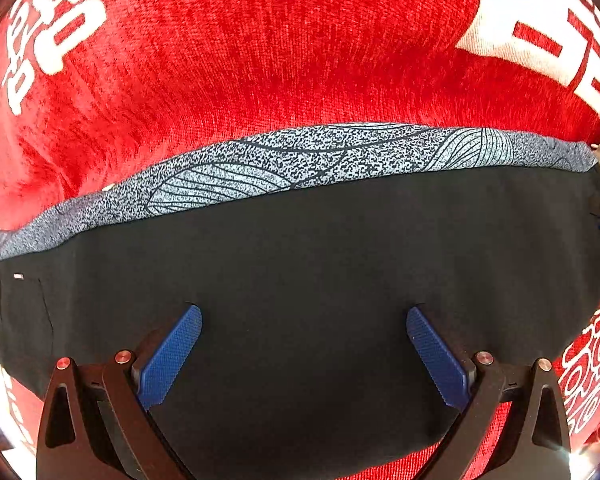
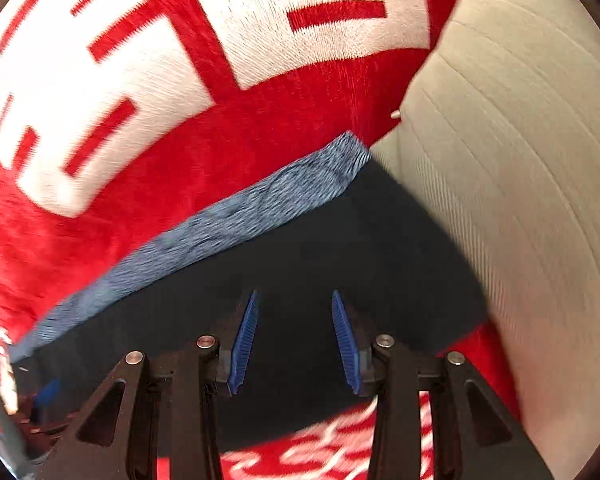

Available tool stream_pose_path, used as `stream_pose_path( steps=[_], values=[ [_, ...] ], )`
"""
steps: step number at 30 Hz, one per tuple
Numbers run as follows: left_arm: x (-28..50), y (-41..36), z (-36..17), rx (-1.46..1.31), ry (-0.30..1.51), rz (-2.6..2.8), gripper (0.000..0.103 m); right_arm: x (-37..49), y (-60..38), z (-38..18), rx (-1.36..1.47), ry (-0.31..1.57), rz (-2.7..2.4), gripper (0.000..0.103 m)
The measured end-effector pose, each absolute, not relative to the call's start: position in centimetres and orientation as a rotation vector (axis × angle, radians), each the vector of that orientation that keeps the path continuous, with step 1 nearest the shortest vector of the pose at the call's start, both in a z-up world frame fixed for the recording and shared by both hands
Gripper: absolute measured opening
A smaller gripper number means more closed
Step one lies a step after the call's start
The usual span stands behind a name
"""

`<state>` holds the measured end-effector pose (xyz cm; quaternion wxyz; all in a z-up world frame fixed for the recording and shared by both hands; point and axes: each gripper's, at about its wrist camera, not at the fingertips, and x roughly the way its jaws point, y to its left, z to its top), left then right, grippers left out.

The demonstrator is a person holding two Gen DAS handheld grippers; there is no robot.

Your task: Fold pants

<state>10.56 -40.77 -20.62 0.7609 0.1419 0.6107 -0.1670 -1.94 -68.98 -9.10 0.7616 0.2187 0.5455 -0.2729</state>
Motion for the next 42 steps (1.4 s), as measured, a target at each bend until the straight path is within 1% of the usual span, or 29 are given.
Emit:
stream_pose_path(
  steps=[2, 5, 6, 7, 9, 12, 14, 17, 20, 24, 30, 35, 37, 38, 39, 40, 41, 42],
  values=[
    [10.5, -40.8, -20.8, 0.293, 1.351, -0.358, 0.103, -1.7, -69.8, -9.7, 0.453, 1.199, -0.586, 0.041],
    [10.8, -41.1, -20.4, 0.32, 1.372, -0.34, 0.103, -2.7, -70.8, -8.4, 0.565, 1.168, -0.597, 0.043],
    [11.2, -41.4, -20.2, 0.328, 1.375, -0.334, 0.103, -3.3, -70.9, -8.0, 0.6, 1.154, -0.593, 0.047],
    [11.2, -41.7, -20.0, 0.334, 1.376, -0.331, 0.103, -4.3, -70.8, -7.5, 0.656, 1.129, -0.58, 0.053],
    [12.2, -43.1, -18.7, 0.334, 1.375, -0.34, 0.103, -6.7, -70.3, -7.0, 0.749, 1.092, -0.554, 0.06],
    [11.8, -44.6, -17.4, 0.31, 1.36, -0.367, 0.103, -10.7, -68.6, -7.3, 0.893, 1.043, -0.513, 0.06],
    [11.4, -46.2, -16.9, 0.311, 1.342, -0.388, 0.103, -13.0, -67.8, -7.8, 0.99, 0.977, -0.516, 0.06],
    [11.0, -49.0, -17.1, 0.331, 1.326, -0.407, 0.103, -15.4, -67.4, -9.6, 1.126, 0.859, -0.533, 0.06],
    [10.5, -50.4, -18.2, 0.347, 1.334, -0.387, 0.103, -16.0, -68.3, -10.9, 1.221, 0.755, -0.552, 0.06],
    [9.8, -50.5, -19.3, 0.302, 1.347, -0.362, 0.103, -16.1, -68.9, -10.9, 1.242, 0.671, -0.567, 0.06],
    [8.7, -50.1, -19.2, 0.304, 1.322, -0.378, 0.103, -14.7, -69.7, -11.5, 1.203, 0.574, -0.602, 0.06],
    [8.4, -48.8, -20.0, 0.306, 1.317, -0.386, 0.103, -13.2, -70.2, -11.4, 1.158, 0.548, -0.63, 0.062],
    [8.1, -48.0, -19.4, 0.308, 1.33, -0.38, 0.103, -12.5, -70.7, -11.3, 1.155, 0.564, -0.633, 0.062],
    [8.6, -48.0, -19.0, 0.311, 1.338, -0.375, 0.103, -12.3, -71.0, -11.3, 1.16, 0.582, -0.632, 0.061],
    [8.8, -48.2, -17.7, 0.31, 1.331, -0.38, 0.103, -12.0, -71.3, -11.1, 1.162, 0.618, -0.634, 0.053],
    [8.7, -48.4, -16.9, 0.306, 1.314, -0.389, 0.096, -11.7, -71.5, -11.0, 1.15, 0.659, -0.646, 0.033],
    [8.6, -48.6, -16.0, 0.314, 1.286, -0.393, 0.091, -11.3, -71.7, -10.9, 1.13, 0.706, -0.663, 0.026],
    [8.5, -48.9, -15.4, 0.321, 1.272, -0.398, 0.089, -11.1, -71.8, -10.8, 1.112, 0.745, -0.667, 0.021]
  ],
)
